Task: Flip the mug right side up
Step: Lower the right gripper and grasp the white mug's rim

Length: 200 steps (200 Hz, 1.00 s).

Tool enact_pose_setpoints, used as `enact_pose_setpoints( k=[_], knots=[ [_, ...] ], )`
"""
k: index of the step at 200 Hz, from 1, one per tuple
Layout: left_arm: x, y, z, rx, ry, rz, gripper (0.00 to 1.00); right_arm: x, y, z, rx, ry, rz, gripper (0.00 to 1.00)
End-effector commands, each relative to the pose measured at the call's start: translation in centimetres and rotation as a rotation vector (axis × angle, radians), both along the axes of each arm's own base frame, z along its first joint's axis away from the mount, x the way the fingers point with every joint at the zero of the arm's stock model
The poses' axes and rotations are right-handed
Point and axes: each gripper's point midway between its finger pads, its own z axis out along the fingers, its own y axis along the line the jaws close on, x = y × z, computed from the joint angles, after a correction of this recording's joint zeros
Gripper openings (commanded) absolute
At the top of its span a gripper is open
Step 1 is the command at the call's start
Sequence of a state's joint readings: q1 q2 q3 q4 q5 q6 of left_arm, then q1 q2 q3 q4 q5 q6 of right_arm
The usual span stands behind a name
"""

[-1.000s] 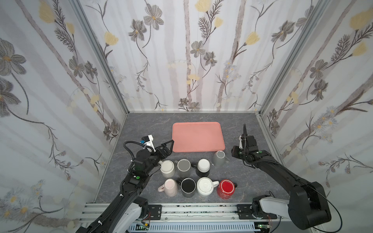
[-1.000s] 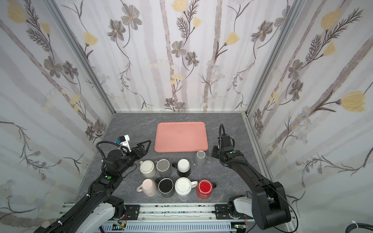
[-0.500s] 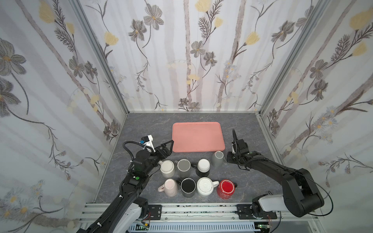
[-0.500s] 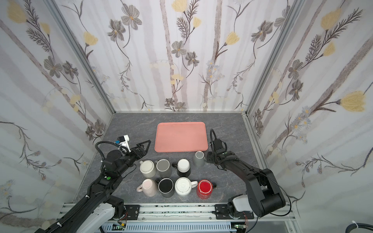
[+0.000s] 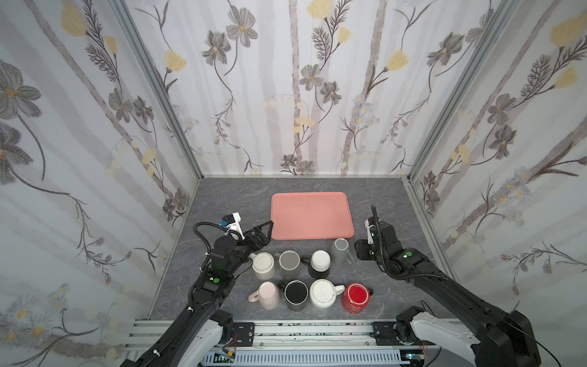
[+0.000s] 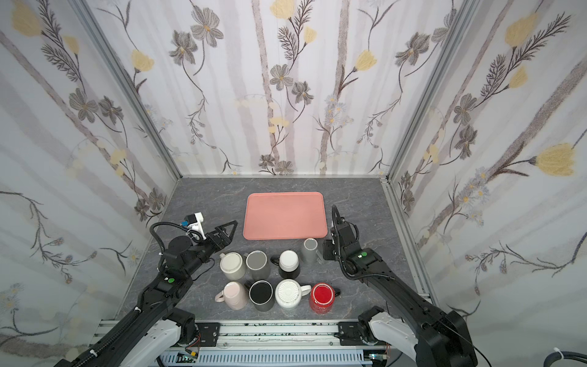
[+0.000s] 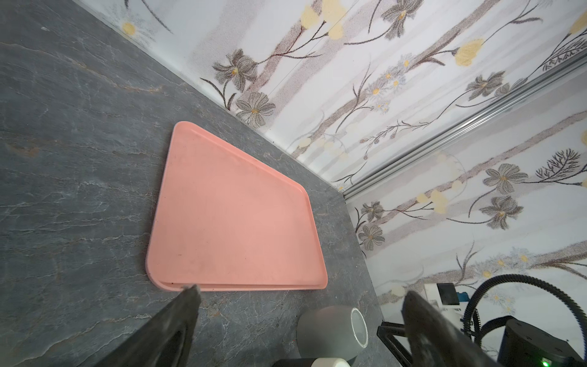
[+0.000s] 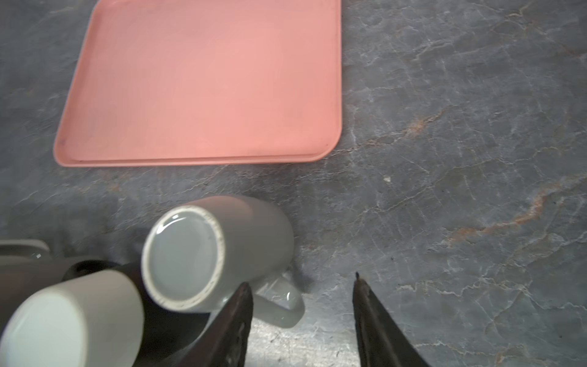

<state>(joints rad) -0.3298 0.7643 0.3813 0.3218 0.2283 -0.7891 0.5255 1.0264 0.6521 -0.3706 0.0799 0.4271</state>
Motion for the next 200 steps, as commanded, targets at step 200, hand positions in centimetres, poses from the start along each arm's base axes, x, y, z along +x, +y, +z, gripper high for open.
enact_pose_setpoints(
  k=[200],
  knots=[
    [0.3, 0.1, 0.5, -0.008, -0.003, 0.014, 1.0, -1.2, 3.6, -5.6, -0.196, 0.155, 0.233, 0.33]
  ],
)
